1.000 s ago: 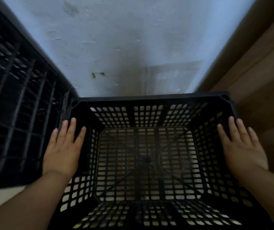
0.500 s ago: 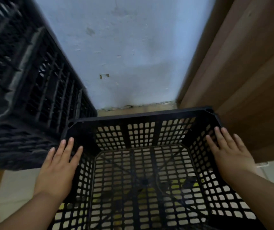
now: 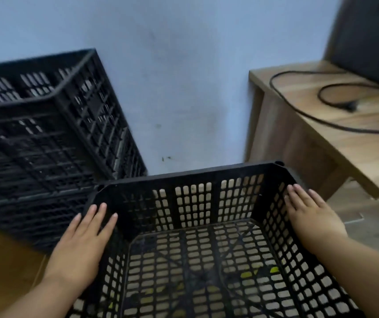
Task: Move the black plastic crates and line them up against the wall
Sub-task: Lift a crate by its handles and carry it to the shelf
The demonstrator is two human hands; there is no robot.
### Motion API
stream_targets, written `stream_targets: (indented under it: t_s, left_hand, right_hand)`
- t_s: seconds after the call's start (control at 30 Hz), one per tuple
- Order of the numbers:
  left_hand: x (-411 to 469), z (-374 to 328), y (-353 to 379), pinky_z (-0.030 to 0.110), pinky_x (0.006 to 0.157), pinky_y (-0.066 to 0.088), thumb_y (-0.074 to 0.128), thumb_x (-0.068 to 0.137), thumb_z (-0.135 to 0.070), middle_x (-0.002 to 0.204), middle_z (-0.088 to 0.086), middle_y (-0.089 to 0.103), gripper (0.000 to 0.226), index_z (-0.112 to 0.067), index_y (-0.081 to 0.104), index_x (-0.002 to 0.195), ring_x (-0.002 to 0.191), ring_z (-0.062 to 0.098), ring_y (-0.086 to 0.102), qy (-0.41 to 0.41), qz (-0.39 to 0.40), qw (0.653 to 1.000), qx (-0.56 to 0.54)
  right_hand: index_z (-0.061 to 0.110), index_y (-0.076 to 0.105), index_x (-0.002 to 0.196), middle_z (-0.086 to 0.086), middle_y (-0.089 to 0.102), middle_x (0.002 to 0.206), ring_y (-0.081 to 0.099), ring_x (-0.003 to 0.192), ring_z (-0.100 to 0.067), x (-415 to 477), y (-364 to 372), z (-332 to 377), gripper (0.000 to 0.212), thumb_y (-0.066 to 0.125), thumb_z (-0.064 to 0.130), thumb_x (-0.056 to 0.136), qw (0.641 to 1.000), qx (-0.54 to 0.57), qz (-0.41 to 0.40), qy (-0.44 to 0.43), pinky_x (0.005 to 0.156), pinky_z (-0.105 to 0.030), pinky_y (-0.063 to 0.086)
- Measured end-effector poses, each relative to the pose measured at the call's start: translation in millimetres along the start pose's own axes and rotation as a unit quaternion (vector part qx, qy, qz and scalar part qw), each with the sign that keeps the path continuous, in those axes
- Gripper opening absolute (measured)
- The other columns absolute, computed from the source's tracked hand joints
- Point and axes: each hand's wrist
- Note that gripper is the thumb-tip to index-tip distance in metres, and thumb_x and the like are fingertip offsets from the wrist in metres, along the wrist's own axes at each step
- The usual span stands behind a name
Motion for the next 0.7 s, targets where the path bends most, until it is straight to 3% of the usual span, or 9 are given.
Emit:
stream_targets:
  t_s: [0.07, 0.1, 0.13, 0.2, 0.4, 0.53, 0.7]
  left_hand:
    - [-21, 13, -36, 0.037, 0.118, -0.006, 0.038, 0.087, 0.001, 0.142, 0.0, -0.035, 0.087, -0.027, -0.027, 0.137, 0.133, 0.015, -0.03, 0.014, 0.0, 1.0, -0.012]
    - [-30, 19, -54, 0.036, 0.117, -0.006, 0.037, 0.087, 0.002, 0.146, 0.0, -0.033, 0.087, -0.028, -0.029, 0.134, 0.13, 0.013, -0.031, 0.021, -0.004, 1.0, -0.017]
    - [-39, 25, -74, 0.035, 0.117, -0.006, 0.036, 0.086, 0.004, 0.149, 0.001, -0.031, 0.087, -0.03, -0.03, 0.132, 0.128, 0.01, -0.031, 0.027, -0.008, 0.999, -0.018]
    - [-59, 35, -115, 0.035, 0.117, -0.005, 0.036, 0.087, 0.005, 0.152, 0.0, -0.028, 0.088, -0.034, -0.026, 0.136, 0.129, 0.009, -0.03, 0.032, -0.007, 0.999, -0.016]
    - [-102, 75, -229, 0.035, 0.117, -0.006, 0.047, 0.091, -0.024, 0.146, -0.013, -0.029, 0.084, -0.038, -0.019, 0.141, 0.138, 0.01, -0.023, 0.03, -0.01, 0.999, -0.004]
    - [-115, 105, -297, 0.033, 0.115, -0.005, 0.042, 0.083, -0.007, 0.154, -0.001, -0.023, 0.088, -0.035, -0.017, 0.142, 0.126, 0.003, -0.025, -0.006, -0.083, 0.996, 0.012]
    - [-117, 141, -375, 0.034, 0.115, -0.008, 0.041, 0.077, 0.005, 0.152, -0.001, -0.026, 0.096, -0.033, -0.02, 0.142, 0.136, 0.012, -0.027, -0.044, -0.184, 0.981, 0.041]
  right_hand:
    - [0.007, -0.007, 0.148, -0.009, -0.021, 0.155, -0.019, 0.144, -0.022, -19, -30, -17, 0.058, 0.021, 0.019, 0.098, 1.0, 0.011, -0.018, 0.001, 0.068, -0.033, -0.049]
    - [0.007, -0.005, 0.149, -0.007, -0.022, 0.154, -0.018, 0.145, -0.022, -29, -46, -25, 0.057, 0.02, 0.019, 0.098, 0.999, 0.015, -0.031, 0.0, 0.084, -0.037, -0.046]
    - [0.007, -0.003, 0.149, -0.006, -0.022, 0.153, -0.017, 0.145, -0.022, -38, -64, -35, 0.056, 0.019, 0.019, 0.099, 0.999, 0.014, -0.04, 0.0, 0.102, -0.039, -0.034]
    - [0.006, 0.0, 0.148, -0.009, -0.013, 0.157, -0.015, 0.146, -0.022, -57, -102, -54, 0.054, 0.018, 0.019, 0.099, 0.998, 0.01, -0.057, -0.004, 0.117, -0.039, -0.01]
    - [0.009, 0.018, 0.148, -0.009, 0.0, 0.16, -0.007, 0.147, -0.021, -97, -217, -114, 0.053, 0.027, 0.027, 0.099, 0.994, -0.005, -0.108, -0.003, 0.118, -0.038, -0.002]
    - [0.008, 0.025, 0.147, -0.008, 0.0, 0.16, -0.004, 0.147, -0.019, -106, -289, -154, 0.05, 0.029, 0.017, 0.097, 0.989, -0.005, -0.148, -0.001, 0.118, -0.037, 0.003]
    - [0.011, 0.027, 0.146, -0.006, -0.005, 0.16, -0.008, 0.147, -0.017, -109, -374, -200, 0.051, 0.034, 0.012, 0.096, 0.982, -0.013, -0.188, 0.022, 0.119, -0.037, 0.005]
Point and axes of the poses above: each hand's wrist, its own x-axis towards the middle knuckle, its own y-axis out of the palm, z = x × y
